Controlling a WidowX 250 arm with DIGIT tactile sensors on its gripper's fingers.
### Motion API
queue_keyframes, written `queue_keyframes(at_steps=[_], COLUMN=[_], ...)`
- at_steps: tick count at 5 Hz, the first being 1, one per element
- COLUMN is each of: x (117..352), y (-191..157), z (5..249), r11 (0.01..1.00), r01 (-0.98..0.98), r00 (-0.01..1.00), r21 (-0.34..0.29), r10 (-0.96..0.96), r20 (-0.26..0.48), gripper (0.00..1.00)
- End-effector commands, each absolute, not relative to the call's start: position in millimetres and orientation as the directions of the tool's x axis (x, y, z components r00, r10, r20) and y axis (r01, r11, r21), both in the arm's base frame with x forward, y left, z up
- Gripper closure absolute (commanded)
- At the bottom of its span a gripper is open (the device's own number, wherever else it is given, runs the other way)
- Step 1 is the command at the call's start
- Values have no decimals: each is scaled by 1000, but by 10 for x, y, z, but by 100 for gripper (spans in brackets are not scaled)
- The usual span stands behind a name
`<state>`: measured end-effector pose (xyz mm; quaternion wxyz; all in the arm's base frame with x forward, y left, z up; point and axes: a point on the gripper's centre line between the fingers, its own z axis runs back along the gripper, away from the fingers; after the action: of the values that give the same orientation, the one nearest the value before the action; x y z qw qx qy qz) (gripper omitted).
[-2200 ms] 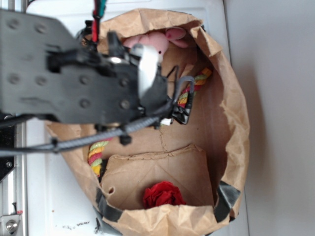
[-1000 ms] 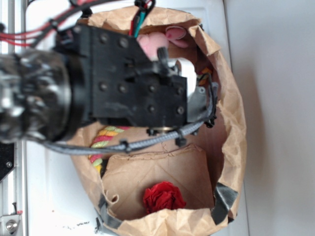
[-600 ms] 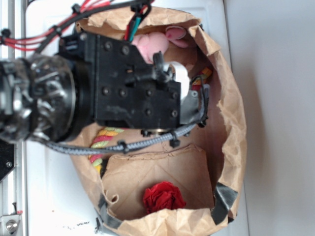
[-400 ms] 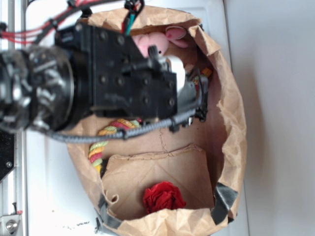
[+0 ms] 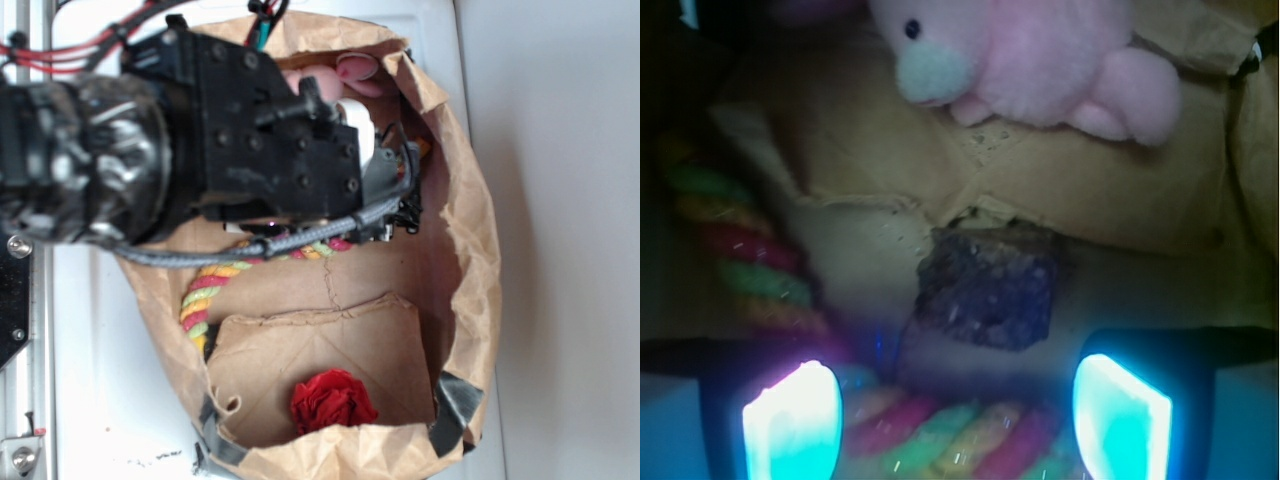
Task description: Grab the rock.
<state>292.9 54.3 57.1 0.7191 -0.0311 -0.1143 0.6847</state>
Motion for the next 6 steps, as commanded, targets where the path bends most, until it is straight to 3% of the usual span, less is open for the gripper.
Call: queue_keyframes(at_steps=[1,3,6], x=[2909,2826,2867], y=[746,835,757], z=[664,647,411], r11=[16,-6,-33], r01=[-963,-961,-969], r00=[-18,-46,-62], r21=[-268,-277,-247], r10=[992,989,992], r20=[125,139,114], gripper=[0,0,0])
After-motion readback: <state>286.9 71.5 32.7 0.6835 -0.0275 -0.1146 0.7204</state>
